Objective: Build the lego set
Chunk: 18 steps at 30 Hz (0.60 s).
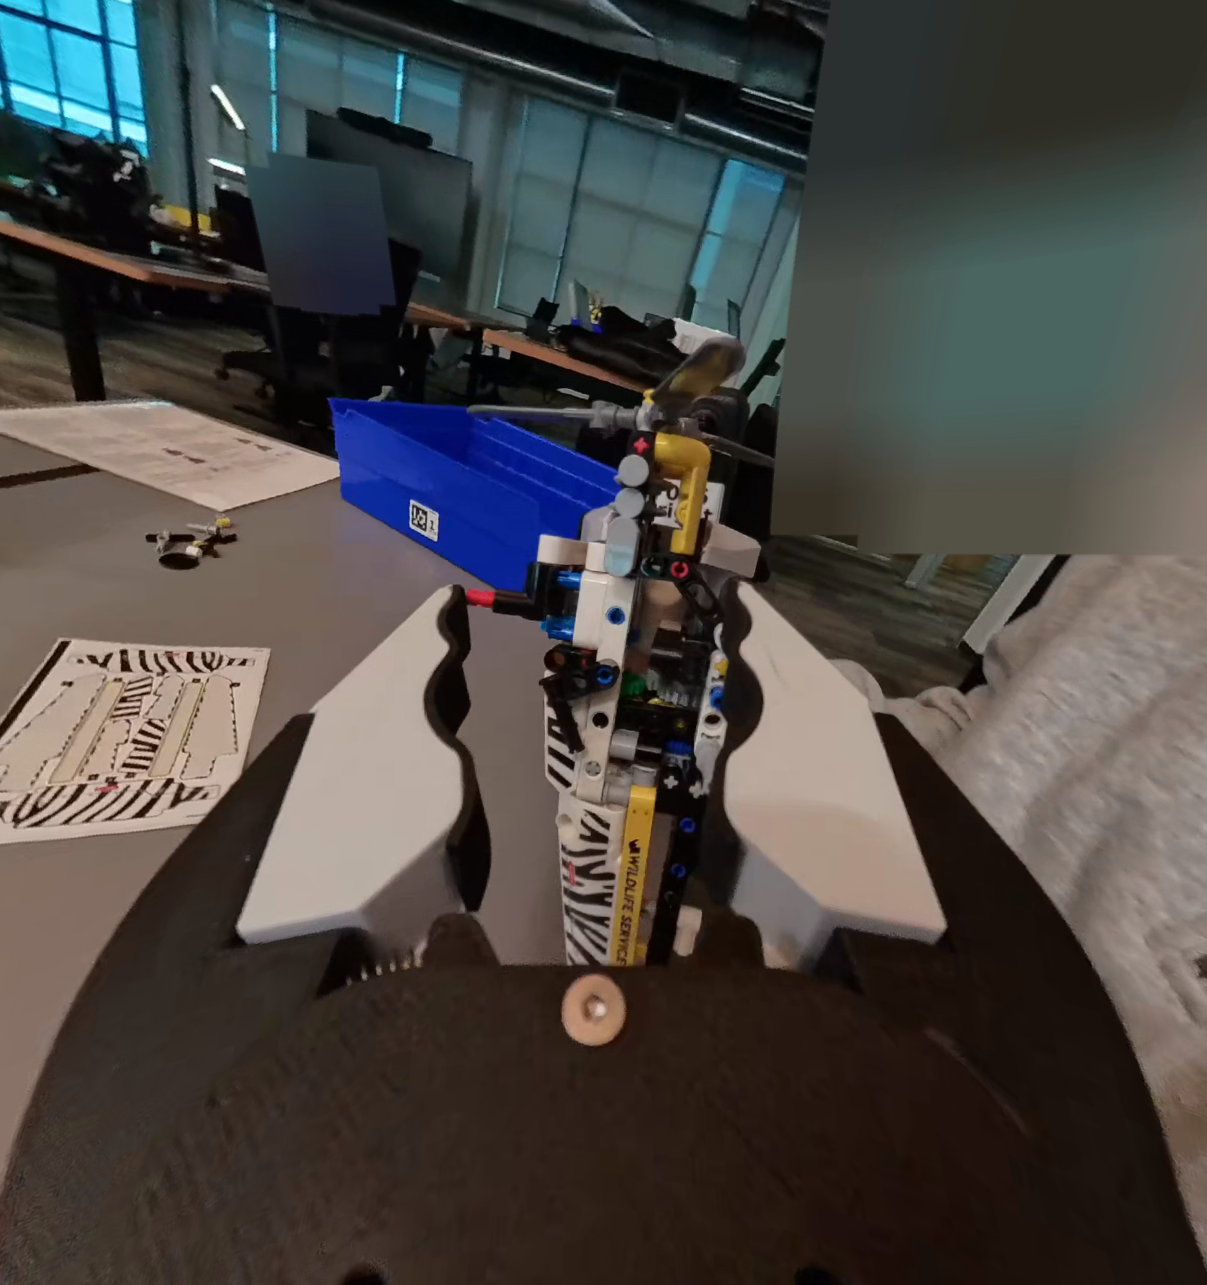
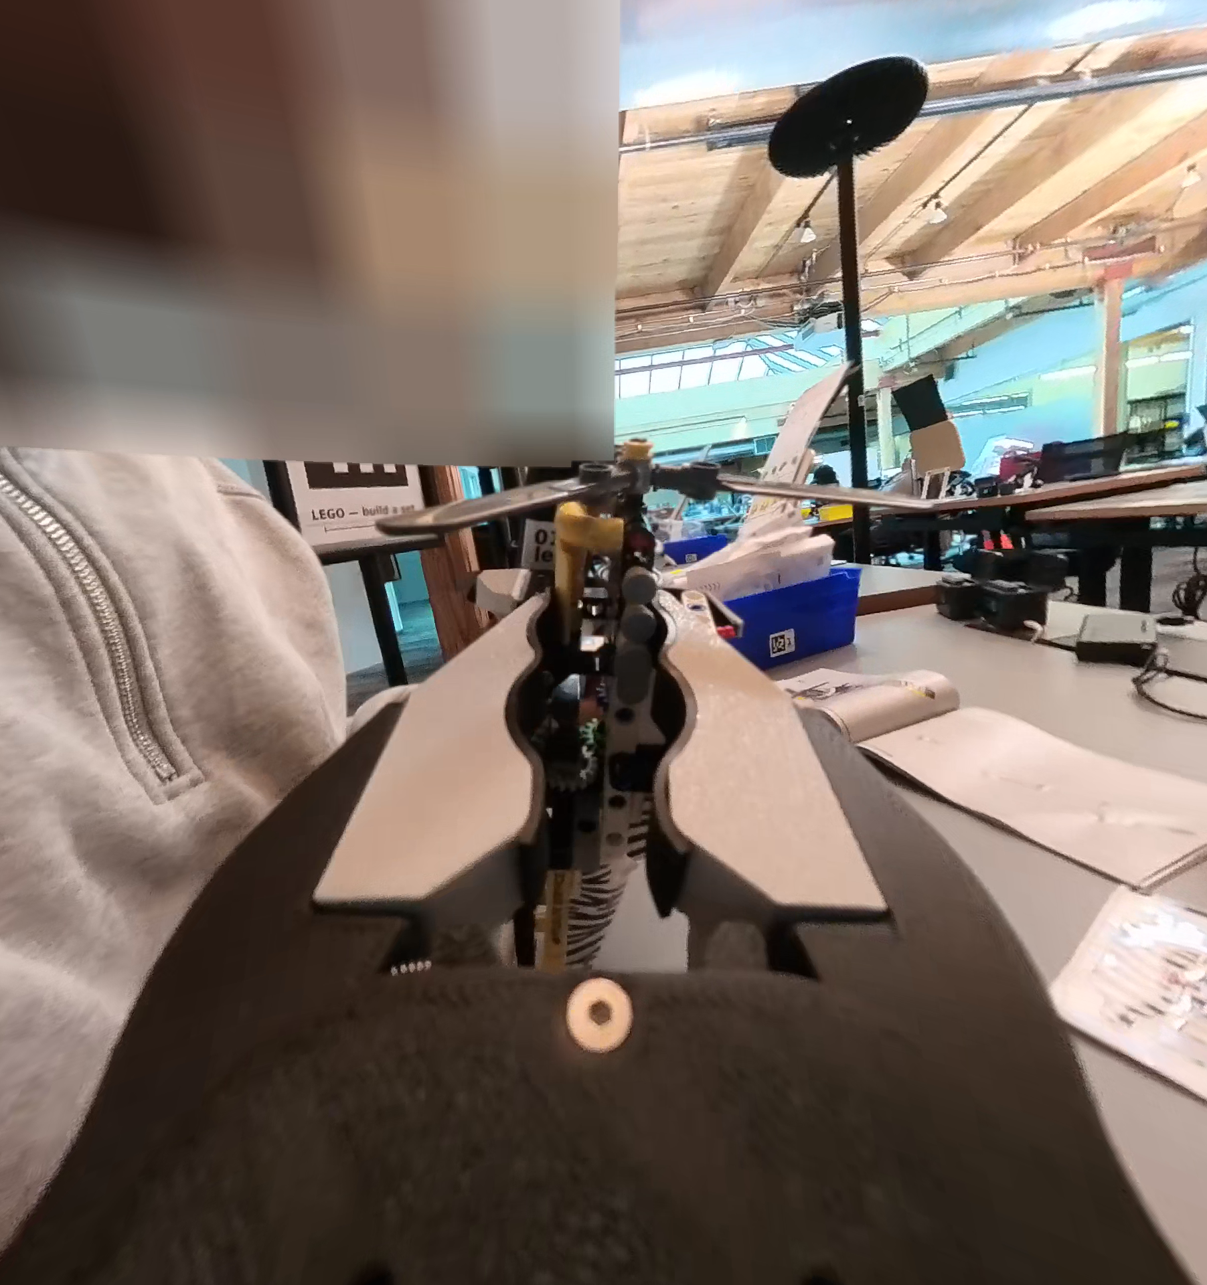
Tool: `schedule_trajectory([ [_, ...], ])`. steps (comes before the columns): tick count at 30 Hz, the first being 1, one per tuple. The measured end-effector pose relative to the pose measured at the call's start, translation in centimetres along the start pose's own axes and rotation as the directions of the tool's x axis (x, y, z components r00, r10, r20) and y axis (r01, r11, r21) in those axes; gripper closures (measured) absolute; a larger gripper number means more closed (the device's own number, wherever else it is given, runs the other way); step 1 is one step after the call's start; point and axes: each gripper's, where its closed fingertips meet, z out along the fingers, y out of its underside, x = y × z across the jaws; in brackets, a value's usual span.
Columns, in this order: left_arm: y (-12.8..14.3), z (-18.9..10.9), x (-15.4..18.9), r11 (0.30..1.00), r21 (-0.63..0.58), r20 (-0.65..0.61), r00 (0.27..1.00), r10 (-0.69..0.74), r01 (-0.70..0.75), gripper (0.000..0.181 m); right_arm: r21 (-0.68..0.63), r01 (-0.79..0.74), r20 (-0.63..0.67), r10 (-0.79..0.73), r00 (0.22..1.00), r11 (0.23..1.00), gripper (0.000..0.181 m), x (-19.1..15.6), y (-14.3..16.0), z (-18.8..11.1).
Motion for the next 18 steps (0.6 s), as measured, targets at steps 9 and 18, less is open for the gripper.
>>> schedule_trajectory([
  [9,0.7,-1.4,-1.6,0.991,-0.101,0.011,0.996,0.090,-0.088,0.127,0.016,-0.059,0.053,0.058,0.997,0.998,0.158,0.3,0.6,0.1],
  [18,1.1,-0.6,-0.7,0.967,-0.148,-0.003,0.978,0.210,-0.208,0.141,-0.062,0.007,0.113,0.000,0.994,0.998,0.158,-0.8,1.3,1.3],
])
